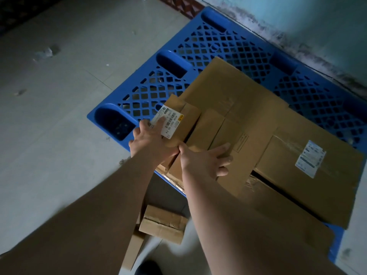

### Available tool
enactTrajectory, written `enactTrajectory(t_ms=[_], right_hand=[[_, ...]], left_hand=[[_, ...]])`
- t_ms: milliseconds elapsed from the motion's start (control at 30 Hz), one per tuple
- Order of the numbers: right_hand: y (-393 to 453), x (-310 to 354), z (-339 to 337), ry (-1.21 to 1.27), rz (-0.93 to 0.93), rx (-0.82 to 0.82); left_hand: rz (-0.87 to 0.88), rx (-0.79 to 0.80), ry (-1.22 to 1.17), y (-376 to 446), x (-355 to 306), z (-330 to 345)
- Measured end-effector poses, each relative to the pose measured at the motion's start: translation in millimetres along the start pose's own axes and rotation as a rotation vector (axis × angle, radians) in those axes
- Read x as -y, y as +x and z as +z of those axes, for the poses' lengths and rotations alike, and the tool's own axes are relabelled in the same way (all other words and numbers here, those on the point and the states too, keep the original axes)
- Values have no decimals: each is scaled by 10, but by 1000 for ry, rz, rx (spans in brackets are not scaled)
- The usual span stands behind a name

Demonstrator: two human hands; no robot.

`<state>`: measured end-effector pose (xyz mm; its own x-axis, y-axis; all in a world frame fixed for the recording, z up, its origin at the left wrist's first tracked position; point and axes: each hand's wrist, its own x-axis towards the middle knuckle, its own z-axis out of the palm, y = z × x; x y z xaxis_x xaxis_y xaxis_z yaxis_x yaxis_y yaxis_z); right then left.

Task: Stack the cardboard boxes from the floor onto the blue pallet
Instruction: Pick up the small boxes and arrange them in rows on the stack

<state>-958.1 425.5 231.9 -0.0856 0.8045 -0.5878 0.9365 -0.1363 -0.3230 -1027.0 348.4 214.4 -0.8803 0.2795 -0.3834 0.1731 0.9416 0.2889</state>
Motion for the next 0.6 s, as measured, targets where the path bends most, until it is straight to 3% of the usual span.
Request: enactTrajectory(t_ms=[167, 367, 600], right_hand=[[-81, 9, -6, -67, -46, 20], [-187, -18, 42, -86, -55, 30], [-229, -147, 91, -89, -197, -90]], left_hand=[[58, 42, -76, 44, 140, -38], [-14, 32, -169, -86, 329, 36], [-20, 26, -241, -325, 608, 102]])
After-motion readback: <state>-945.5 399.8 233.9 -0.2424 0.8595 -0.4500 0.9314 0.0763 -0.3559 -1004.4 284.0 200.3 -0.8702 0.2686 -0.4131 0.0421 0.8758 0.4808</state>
